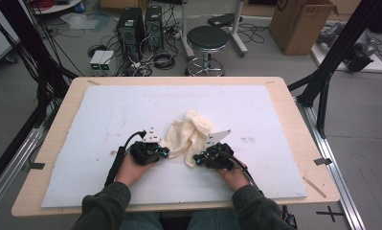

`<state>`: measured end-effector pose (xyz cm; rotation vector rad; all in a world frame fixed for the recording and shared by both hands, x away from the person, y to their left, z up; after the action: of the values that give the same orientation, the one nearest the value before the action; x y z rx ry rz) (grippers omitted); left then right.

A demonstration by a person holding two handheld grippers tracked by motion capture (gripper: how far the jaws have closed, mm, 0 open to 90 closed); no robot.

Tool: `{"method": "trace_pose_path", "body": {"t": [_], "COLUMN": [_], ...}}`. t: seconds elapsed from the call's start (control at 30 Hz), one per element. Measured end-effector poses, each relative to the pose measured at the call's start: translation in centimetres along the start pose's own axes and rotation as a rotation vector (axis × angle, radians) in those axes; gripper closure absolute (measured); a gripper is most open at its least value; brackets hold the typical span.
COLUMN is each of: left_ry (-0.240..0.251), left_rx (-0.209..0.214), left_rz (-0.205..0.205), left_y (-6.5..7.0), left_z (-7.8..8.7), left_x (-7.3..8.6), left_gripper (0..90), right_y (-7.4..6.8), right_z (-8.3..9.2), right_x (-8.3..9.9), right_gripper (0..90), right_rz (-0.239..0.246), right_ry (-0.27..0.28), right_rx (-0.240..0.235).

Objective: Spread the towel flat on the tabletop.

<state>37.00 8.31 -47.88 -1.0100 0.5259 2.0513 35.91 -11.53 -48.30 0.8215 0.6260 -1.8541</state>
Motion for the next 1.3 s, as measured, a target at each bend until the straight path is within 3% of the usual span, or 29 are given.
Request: {"method": "trace_pose_path", "body": {"t": [0.2,0.43,0.57,0.63,0.83,1.1,1.3], "left_ry": [0.003,0.031,0.046,0.052,0.055,0.044,0.022], "left_rx": [-0.010,-0.022,-0.023,-0.022,-0.010,0.011,0.037], "left_rz": [-0.005,0.005,-0.012,-0.020,-0.060,-0.097,-0.110], "left_y": [-0.4,-1.1,-1.0,-0.7,0.8,3.4,4.9], "left_z": [1.2,3.4,4.8,5.4,6.9,8.2,8.4], "left_x": [-0.1,0.0,-0.3,-0.4,-0.1,1.3,2.7], "left_gripper": [86.9,87.0,87.0,87.0,86.9,86.9,86.8], "right_y": [0.4,1.2,1.7,1.8,1.0,-1.1,-2.2], "right_z": [0.8,3.7,6.0,7.3,8.7,10.0,10.0], "right_x": [0.1,0.2,0.4,0.4,1.0,2.3,3.2], "right_gripper": [88.9,88.9,88.8,88.8,88.8,88.7,88.5], "right_rz": [0.006,0.011,0.004,0.012,0.036,0.060,0.067], "right_ry": [-0.025,0.012,0.054,0.072,0.082,0.076,0.062], "right_rx": [0.004,0.024,0.043,0.051,0.048,0.027,0.007]}}
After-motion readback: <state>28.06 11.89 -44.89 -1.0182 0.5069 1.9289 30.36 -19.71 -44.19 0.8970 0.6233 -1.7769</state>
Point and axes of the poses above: each handheld gripper's, and its own axes: z roughly backward along the jaws, x roughly out of its underside, y roughly to its right, the point moved 6 cm from there along -z, roughly forward along the jaws, and after that the axes turned 4 degrees about y, right-handed, at the moved point
